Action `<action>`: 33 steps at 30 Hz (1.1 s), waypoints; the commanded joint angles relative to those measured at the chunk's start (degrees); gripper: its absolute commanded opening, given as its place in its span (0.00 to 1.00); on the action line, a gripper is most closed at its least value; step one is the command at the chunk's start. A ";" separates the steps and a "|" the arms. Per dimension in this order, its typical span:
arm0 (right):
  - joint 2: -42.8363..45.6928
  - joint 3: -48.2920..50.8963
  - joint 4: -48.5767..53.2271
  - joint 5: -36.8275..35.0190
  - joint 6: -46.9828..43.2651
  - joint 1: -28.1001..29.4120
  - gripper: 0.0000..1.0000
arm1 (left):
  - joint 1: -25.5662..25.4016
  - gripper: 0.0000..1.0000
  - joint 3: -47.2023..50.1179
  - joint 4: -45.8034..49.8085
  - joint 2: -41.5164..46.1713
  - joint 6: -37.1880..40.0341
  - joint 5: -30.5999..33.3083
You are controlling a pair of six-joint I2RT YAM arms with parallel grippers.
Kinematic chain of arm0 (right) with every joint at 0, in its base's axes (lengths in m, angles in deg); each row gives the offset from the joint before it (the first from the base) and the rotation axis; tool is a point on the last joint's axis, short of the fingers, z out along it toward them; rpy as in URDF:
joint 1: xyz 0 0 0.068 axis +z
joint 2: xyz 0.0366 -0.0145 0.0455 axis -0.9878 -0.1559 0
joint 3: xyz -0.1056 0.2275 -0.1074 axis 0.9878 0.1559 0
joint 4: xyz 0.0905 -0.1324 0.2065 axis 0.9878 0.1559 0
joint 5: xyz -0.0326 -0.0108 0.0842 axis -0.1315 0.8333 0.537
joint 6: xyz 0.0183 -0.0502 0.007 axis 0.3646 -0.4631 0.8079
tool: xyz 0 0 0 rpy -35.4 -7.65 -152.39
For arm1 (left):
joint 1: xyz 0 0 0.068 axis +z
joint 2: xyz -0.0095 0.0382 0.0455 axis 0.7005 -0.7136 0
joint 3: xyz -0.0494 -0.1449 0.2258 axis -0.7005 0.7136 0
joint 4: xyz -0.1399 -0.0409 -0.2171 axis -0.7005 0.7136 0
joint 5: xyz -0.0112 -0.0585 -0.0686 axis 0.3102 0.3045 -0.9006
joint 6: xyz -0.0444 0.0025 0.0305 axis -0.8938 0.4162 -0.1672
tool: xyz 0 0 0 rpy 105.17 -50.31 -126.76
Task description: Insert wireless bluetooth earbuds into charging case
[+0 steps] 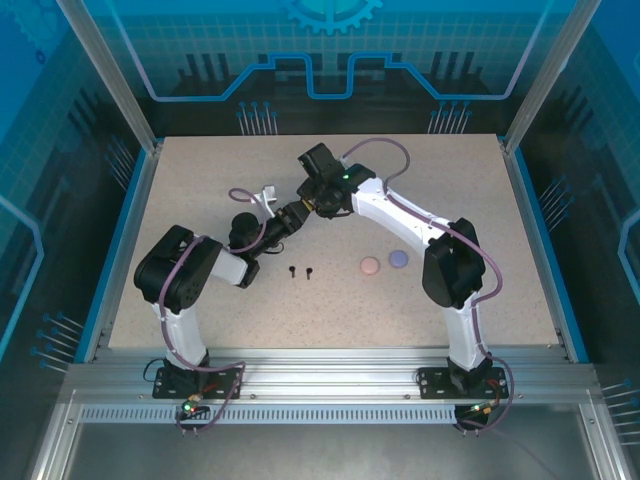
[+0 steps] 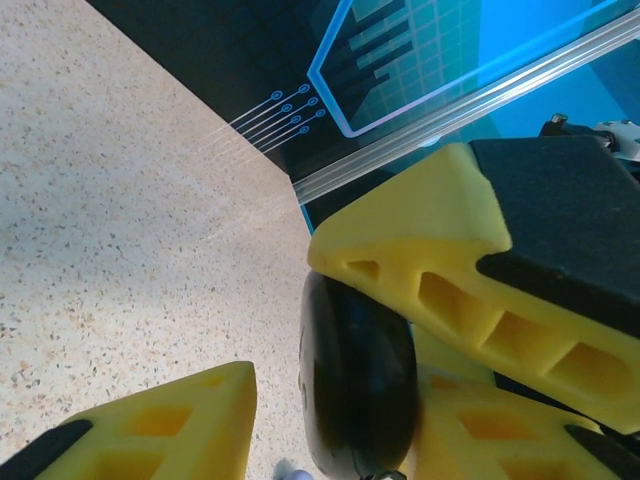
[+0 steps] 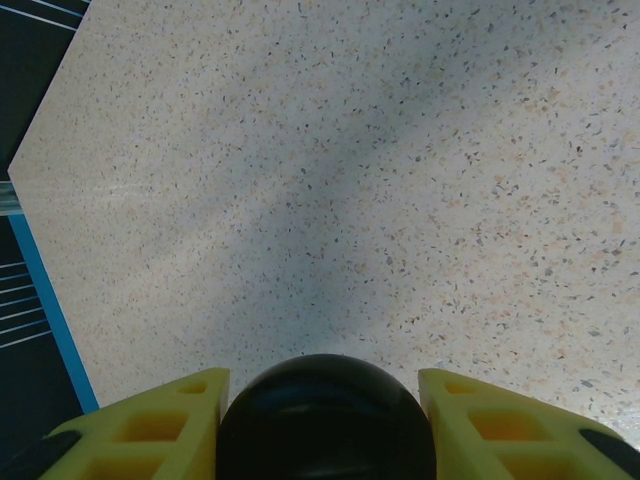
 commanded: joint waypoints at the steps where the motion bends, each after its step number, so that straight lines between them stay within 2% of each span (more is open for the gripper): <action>1: -0.43 -0.74 -0.25 0.10 0.72 1.06 0.38 | -0.25 0.38 -1.57 -1.75 -1.10 -0.07 0.81; 12: 0.35 -0.51 -1.20 0.11 1.16 1.34 0.40 | -0.33 0.17 -1.94 -1.80 -0.35 -0.07 -0.23; 15: 0.96 -0.64 -1.65 -0.15 1.21 1.32 0.47 | -0.27 0.12 -1.77 -1.75 0.07 -0.03 -0.68; 17: 1.63 -0.75 -1.87 -0.65 1.12 1.34 0.57 | -0.29 0.10 -1.68 -1.54 0.27 0.01 -0.94; 21: 3.61 -0.35 -2.68 -1.77 0.60 0.74 0.70 | -0.25 0.09 -1.42 -1.12 0.91 -0.33 -1.52; 27: 8.77 2.42 -3.47 -3.90 -1.79 -0.71 0.72 | -0.16 0.06 -1.32 2.21 3.80 0.15 -3.47; 33: 14.88 8.85 -4.62 -5.46 -6.74 -2.03 0.73 | 0.11 0.05 -3.56 12.36 9.21 3.81 -6.56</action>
